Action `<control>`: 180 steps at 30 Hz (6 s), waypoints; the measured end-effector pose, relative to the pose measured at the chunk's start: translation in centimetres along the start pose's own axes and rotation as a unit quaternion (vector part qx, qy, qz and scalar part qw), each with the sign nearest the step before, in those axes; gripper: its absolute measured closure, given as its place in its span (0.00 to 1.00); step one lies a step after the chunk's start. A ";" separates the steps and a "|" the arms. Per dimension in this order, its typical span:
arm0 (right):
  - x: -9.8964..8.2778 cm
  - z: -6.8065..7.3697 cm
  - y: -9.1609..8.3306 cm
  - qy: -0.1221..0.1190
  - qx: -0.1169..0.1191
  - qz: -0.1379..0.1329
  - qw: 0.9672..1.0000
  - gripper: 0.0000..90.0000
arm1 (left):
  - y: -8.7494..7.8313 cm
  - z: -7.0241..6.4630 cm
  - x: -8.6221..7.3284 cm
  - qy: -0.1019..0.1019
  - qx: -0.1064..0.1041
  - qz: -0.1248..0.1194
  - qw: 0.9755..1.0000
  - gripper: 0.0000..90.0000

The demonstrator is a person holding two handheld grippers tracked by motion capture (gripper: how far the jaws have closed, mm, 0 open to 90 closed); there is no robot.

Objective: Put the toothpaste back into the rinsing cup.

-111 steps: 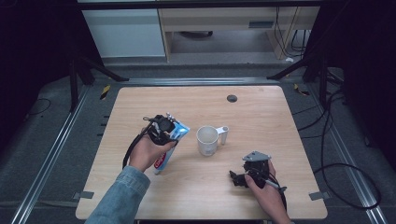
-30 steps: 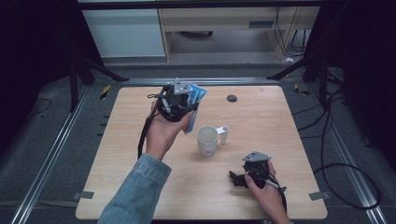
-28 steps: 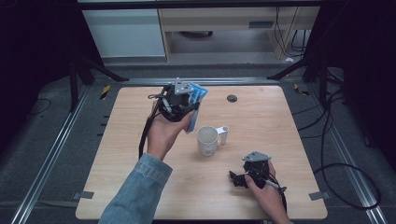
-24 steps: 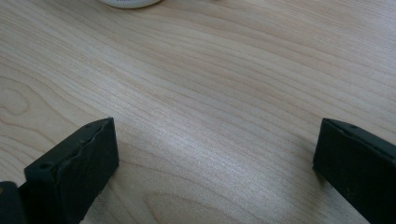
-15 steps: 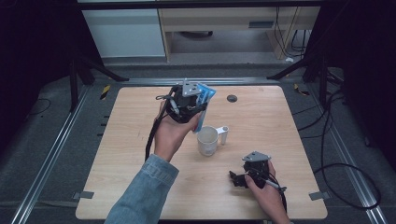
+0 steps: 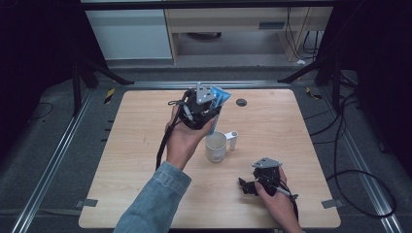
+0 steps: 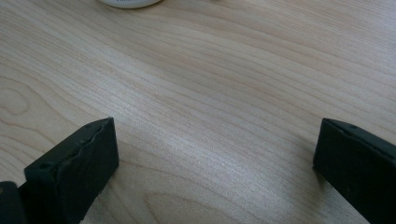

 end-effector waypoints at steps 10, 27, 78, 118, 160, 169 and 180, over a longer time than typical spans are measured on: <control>0.0 0.0 0.0 -0.001 0.000 0.000 1.000 0.00 | 0.3 -0.9 0.2 0.001 -0.003 -0.012 1.000 0.80; 0.0 0.0 0.0 0.000 0.000 0.000 1.000 0.00 | 0.6 -1.4 -0.3 -0.010 0.000 -0.029 1.000 0.80; 0.0 0.0 0.0 0.000 -0.001 0.000 1.000 0.00 | 2.9 -2.7 -4.4 -0.040 0.001 -0.020 0.999 0.80; 0.0 0.0 0.0 -0.001 -0.001 -0.001 1.000 0.00 | 4.5 -2.6 -6.4 -0.058 0.020 -0.004 0.998 0.80; 0.0 0.0 0.0 -0.002 -0.001 0.000 1.000 0.00 | 6.2 -2.3 -8.3 -0.070 0.012 0.037 0.997 0.79; 0.0 0.0 0.0 -0.001 -0.001 0.000 1.000 0.00 | 6.8 -2.3 -8.9 -0.074 0.012 0.046 0.996 0.79; 0.0 0.0 0.0 -0.001 -0.001 0.000 1.000 0.00 | 6.9 -2.2 -8.9 -0.080 0.016 0.046 0.996 0.79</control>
Point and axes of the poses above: each handheld gripper's, and its own axes: y roughly forward along the jaws, x roughly out of its top, z roughly to its left, the point moved 5 cm from there along y, roughly forward along the jaws, and after that the axes turned 6 degrees about x, right-handed, at the moved point
